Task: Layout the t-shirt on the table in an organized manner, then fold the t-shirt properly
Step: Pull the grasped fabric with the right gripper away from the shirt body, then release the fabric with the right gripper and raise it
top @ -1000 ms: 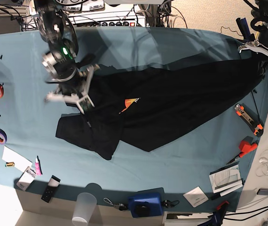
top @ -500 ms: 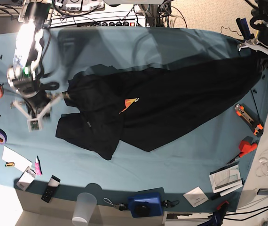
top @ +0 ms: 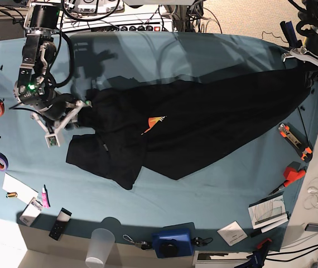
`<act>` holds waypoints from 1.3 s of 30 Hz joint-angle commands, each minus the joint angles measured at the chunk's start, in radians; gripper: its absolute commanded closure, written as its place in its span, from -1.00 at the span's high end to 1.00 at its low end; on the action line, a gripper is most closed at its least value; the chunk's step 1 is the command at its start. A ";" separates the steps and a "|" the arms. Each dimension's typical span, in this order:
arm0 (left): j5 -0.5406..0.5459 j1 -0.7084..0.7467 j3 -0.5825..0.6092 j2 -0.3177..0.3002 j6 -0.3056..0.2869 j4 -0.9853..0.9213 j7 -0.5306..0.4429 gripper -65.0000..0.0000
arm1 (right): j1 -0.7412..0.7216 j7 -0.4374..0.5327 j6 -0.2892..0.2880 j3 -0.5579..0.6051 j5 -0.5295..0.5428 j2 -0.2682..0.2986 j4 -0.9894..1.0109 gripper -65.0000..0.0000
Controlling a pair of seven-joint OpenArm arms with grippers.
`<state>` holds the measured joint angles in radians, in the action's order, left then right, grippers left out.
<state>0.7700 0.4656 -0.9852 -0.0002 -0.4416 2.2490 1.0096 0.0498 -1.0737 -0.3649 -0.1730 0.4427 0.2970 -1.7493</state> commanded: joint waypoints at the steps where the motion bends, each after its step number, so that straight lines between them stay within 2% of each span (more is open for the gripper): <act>1: 0.015 0.003 -0.005 -0.008 -0.003 0.016 -0.023 -1.00 | -0.014 0.012 -0.006 -0.005 0.005 0.006 -0.016 -0.39; 9: 0.015 0.003 -0.005 -0.008 -0.003 0.016 -0.024 -1.00 | -0.013 -0.009 -0.005 -0.005 -0.008 -0.006 -0.016 -0.43; 13: 0.015 0.003 -0.005 -0.008 -0.003 0.016 -0.023 -1.00 | -0.013 -0.061 -0.005 -0.005 -0.081 -0.006 -0.016 -0.93; 14: 0.015 0.003 -0.005 -0.008 -0.003 0.016 -0.023 -1.00 | -0.013 -0.061 -0.006 -0.005 -0.081 -0.006 -0.016 -1.00; 16: 0.015 0.003 -0.005 -0.008 -0.003 0.016 -0.024 -1.00 | -0.014 -0.040 -0.032 -0.005 -0.049 -0.006 -0.024 -1.00; 22: 0.015 0.003 -0.005 -0.008 -0.003 0.016 -0.056 -1.00 | -0.014 0.005 -0.211 -0.005 0.177 -0.006 -0.138 -1.00; 23: 0.015 0.003 -0.005 -0.008 -0.003 0.016 -0.061 -1.00 | -0.014 0.005 -0.225 -0.005 0.197 -0.006 -0.163 -1.00; 31: 0.015 0.003 -0.005 -0.008 -0.003 0.016 -0.060 -1.00 | -0.014 0.008 -0.226 -0.006 0.178 -0.006 -0.235 -1.00; 33: 0.015 0.003 -0.005 -0.008 -0.003 0.016 -0.060 -1.00 | -0.013 -0.002 -0.222 -0.006 0.125 -0.006 -0.235 -1.00; 35: 0.015 0.003 -0.005 -0.008 -0.003 0.016 -0.060 -1.00 | -0.014 -0.043 -0.212 -0.006 0.061 -0.006 -0.235 -1.00; 38: 0.015 0.003 -0.005 -0.008 -0.003 0.016 -0.060 -1.00 | -0.012 -0.129 -0.215 -0.006 0.034 -0.005 -0.234 -1.00; 39: 0.015 0.003 -0.005 -0.008 -0.003 0.016 -0.060 -1.00 | -0.009 -0.131 -0.215 -0.006 0.035 -0.004 -0.234 -0.81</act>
<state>0.7700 0.4656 -0.9852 -0.0002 -0.4416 2.2494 0.9783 0.0540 -1.2243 -0.5770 -0.1730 0.4686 0.2798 -1.9656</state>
